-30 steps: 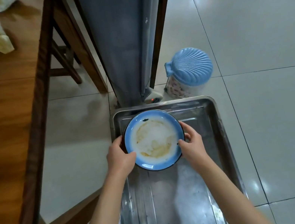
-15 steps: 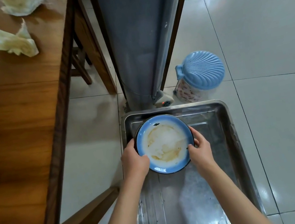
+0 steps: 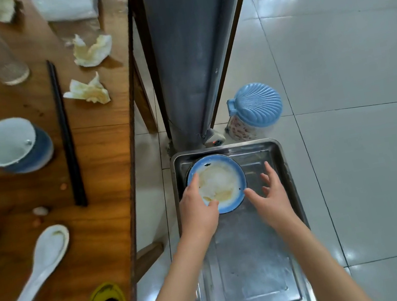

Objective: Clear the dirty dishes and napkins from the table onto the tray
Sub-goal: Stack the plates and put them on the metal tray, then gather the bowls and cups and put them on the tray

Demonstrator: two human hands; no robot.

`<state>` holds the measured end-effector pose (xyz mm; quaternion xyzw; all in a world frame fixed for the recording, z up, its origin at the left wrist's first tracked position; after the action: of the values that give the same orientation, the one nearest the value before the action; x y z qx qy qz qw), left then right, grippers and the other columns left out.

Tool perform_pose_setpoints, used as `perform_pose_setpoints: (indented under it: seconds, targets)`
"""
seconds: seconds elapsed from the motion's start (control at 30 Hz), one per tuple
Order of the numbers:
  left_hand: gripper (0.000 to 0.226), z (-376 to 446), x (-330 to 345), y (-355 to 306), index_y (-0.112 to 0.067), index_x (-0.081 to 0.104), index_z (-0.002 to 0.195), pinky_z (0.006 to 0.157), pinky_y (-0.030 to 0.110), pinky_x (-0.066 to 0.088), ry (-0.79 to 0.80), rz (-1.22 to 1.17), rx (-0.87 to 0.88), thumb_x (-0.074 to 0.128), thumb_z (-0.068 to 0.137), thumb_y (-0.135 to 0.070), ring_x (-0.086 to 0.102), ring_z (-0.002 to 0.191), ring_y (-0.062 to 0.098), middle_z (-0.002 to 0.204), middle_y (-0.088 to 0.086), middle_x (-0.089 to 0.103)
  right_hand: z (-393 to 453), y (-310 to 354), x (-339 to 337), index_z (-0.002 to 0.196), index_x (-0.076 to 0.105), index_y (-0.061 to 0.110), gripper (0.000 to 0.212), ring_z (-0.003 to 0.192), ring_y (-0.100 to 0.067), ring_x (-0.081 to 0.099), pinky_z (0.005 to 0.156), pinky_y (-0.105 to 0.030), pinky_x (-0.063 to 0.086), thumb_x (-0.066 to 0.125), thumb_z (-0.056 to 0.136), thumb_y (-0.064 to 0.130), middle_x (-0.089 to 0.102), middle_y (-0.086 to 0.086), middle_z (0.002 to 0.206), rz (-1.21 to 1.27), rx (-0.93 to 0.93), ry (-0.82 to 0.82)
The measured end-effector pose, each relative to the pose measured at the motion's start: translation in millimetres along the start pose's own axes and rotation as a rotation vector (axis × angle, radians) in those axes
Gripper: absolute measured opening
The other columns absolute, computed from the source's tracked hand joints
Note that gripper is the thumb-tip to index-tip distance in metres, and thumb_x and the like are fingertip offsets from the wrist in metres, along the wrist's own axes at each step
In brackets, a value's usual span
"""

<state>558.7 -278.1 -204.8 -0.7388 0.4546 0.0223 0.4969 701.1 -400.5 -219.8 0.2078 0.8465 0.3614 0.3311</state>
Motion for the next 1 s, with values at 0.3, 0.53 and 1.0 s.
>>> perform_pose_setpoints:
  seconds: [0.3,0.53,1.0]
  targets:
    - [0.077,-80.0,-71.1,-65.8,-0.022,0.031,0.145,0.104,0.03,0.033,0.003,0.046,0.211,0.071,0.081,-0.015,0.036,0.132,0.017,0.143,-0.002,0.042,-105.6,96.2,-22.4,0.145,0.023,0.035,0.079,0.121,-0.006,0.038,0.099,-0.025,0.032,0.069,0.083,0.016,0.039,0.013,0.129,0.009,-0.229,0.04]
    - [0.076,-177.5,-143.8,-67.4,-0.027,0.031,0.144,0.104,0.032,0.034,-0.043,0.087,0.329,0.072,0.08,-0.018,0.036,0.134,0.014,0.147,-0.007,0.038,-217.3,118.6,-28.4,0.145,0.022,0.037,0.081,0.113,-0.002,0.04,0.095,-0.024,0.035,0.069,0.082,0.018,0.038,0.02,0.126,-0.056,-0.337,0.124]
    - [0.078,-353.7,-306.8,-5.9,-0.033,0.039,0.14,0.095,0.025,0.038,-0.311,0.118,0.34,0.079,0.073,-0.024,0.044,0.126,0.013,0.141,-0.007,0.046,-409.0,158.1,24.7,0.146,0.025,0.03,0.084,0.131,-0.007,0.035,0.108,-0.026,0.032,0.074,0.079,0.019,0.035,0.015,0.146,-0.22,-0.543,0.328]
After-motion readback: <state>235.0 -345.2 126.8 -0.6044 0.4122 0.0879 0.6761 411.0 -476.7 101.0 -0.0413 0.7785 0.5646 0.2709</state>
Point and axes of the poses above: each hand's wrist, its own z-axis towards the middle knuckle, its own x-axis out of the palm, y = z × x, the point moved 8 cm from there along z, towards the middle knuckle
